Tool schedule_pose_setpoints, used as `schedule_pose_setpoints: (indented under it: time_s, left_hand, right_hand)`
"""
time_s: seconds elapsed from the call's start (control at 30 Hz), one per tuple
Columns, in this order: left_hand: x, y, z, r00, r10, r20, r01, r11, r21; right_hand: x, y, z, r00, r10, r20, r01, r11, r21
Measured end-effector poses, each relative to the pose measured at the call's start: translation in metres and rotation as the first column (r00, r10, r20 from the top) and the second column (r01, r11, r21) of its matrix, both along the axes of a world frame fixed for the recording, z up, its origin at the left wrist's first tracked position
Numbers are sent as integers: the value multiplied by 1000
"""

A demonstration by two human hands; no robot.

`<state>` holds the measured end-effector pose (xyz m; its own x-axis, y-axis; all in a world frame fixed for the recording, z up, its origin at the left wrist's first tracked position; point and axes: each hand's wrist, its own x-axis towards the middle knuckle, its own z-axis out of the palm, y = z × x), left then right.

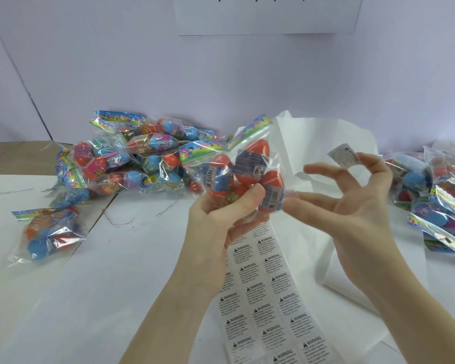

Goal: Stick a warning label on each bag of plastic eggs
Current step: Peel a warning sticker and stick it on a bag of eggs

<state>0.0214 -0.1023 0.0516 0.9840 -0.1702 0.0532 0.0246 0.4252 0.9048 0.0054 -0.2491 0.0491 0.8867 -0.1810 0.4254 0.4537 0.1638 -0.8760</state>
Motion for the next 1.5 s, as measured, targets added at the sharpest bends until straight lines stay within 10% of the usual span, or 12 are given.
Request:
schedule_pose_setpoints:
  time_s: [0.4,0.67,0.93,1.5]
  left_hand:
    - [2,2,-3,996,93,-19,-92,995,25]
    - [1,3,3,993,-47,-105,32,990,-135]
    - [3,2,-2,998,56,-13,-55,997,61]
    - [0,-1,-3,992,73,105,-85,990,116]
  right_hand:
    - [-6,4,5,908,-335,254,388,898,-205]
    - [-3,-1,2,898,-363,247,400,909,-118]
    - [-3,-5,5,940,-313,136,308,950,58]
    - [-5,8,-3,979,-203,32,198,893,-405]
